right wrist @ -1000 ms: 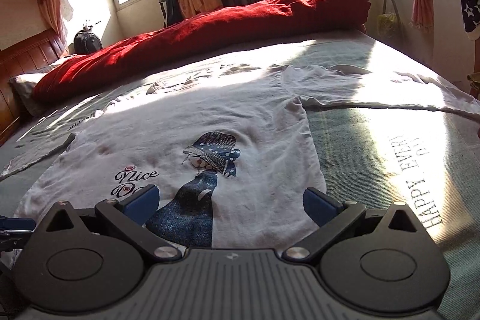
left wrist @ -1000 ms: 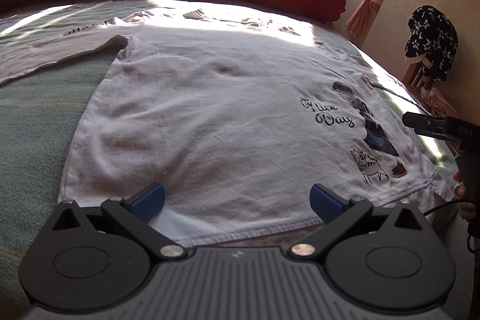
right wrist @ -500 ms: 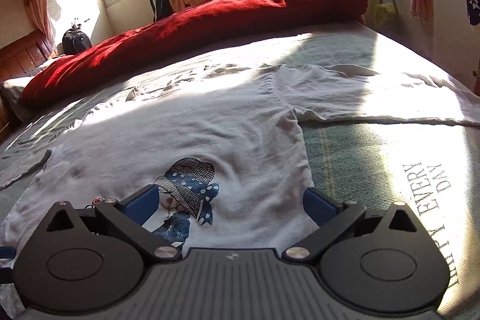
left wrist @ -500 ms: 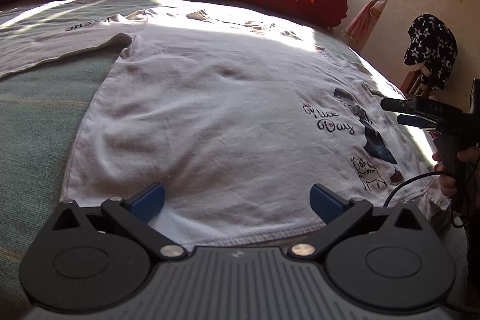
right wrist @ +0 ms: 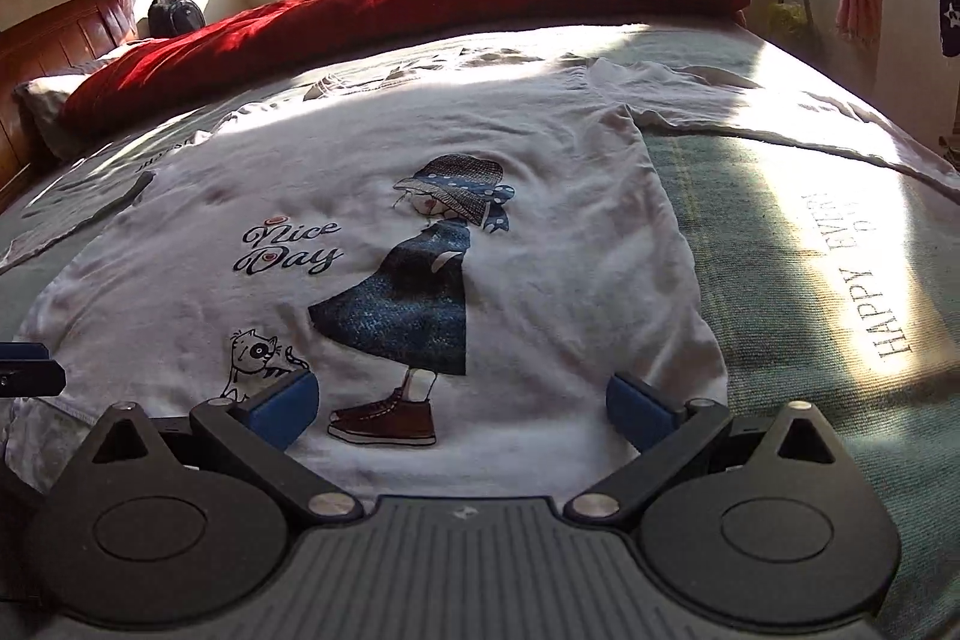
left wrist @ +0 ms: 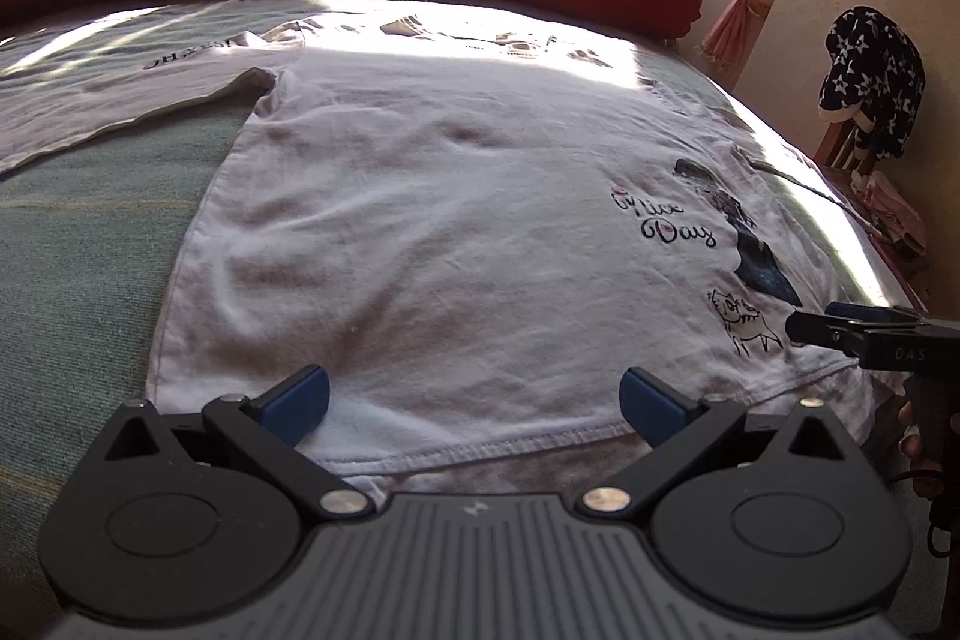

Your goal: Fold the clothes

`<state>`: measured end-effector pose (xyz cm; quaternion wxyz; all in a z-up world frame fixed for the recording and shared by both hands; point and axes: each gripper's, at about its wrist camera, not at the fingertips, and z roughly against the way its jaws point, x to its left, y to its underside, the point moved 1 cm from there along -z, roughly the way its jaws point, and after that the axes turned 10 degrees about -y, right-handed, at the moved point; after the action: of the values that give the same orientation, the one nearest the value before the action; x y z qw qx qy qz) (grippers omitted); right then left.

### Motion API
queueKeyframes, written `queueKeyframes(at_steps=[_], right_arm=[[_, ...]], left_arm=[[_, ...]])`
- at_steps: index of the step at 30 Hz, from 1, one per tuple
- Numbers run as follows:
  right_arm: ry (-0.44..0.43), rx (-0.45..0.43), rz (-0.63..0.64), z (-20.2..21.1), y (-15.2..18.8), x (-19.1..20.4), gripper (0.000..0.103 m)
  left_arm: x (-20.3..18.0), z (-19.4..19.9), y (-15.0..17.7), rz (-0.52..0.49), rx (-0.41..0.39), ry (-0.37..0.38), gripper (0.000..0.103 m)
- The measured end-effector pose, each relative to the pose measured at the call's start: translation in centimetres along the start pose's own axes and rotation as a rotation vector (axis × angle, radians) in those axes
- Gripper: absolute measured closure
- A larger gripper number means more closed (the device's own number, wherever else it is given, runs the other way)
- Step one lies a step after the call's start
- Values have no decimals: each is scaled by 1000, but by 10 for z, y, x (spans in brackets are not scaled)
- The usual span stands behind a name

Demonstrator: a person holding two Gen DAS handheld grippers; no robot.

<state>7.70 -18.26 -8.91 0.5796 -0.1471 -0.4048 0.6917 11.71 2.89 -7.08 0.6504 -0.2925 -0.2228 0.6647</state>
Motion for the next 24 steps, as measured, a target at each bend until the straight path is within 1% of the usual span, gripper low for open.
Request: queueKeyframes(at_steps=[3, 5, 8, 11, 12, 13, 16, 18, 22, 24], right_arm=[[49, 25, 39, -6, 1, 7, 0], [67, 12, 38, -7, 3, 9, 0], [80, -6, 34, -7, 5, 10, 0], [83, 2, 36, -6, 5, 11, 0], [82, 4, 36, -5, 5, 11, 0], [84, 6, 37, -5, 5, 11, 0], [92, 7, 39, -3, 8, 13, 0], [98, 6, 45, -2, 9, 14, 0], [90, 5, 53, -1, 11, 12, 0], [83, 4, 49, -1, 11, 11, 0]], left_arm=[[12, 7, 3, 39, 1, 5, 1], [17, 10, -5, 72, 0, 33, 1], [19, 14, -32, 74, -58, 80, 1], [21, 1, -71, 89, -87, 158, 1], [23, -8, -83, 102, -81, 178, 1], [27, -20, -95, 116, -56, 184, 1], [35, -59, -122, 150, 28, 168, 1], [39, -78, -130, 170, 53, 144, 1], [53, -108, -134, 225, 91, 139, 1], [58, -109, -134, 240, 91, 117, 1]])
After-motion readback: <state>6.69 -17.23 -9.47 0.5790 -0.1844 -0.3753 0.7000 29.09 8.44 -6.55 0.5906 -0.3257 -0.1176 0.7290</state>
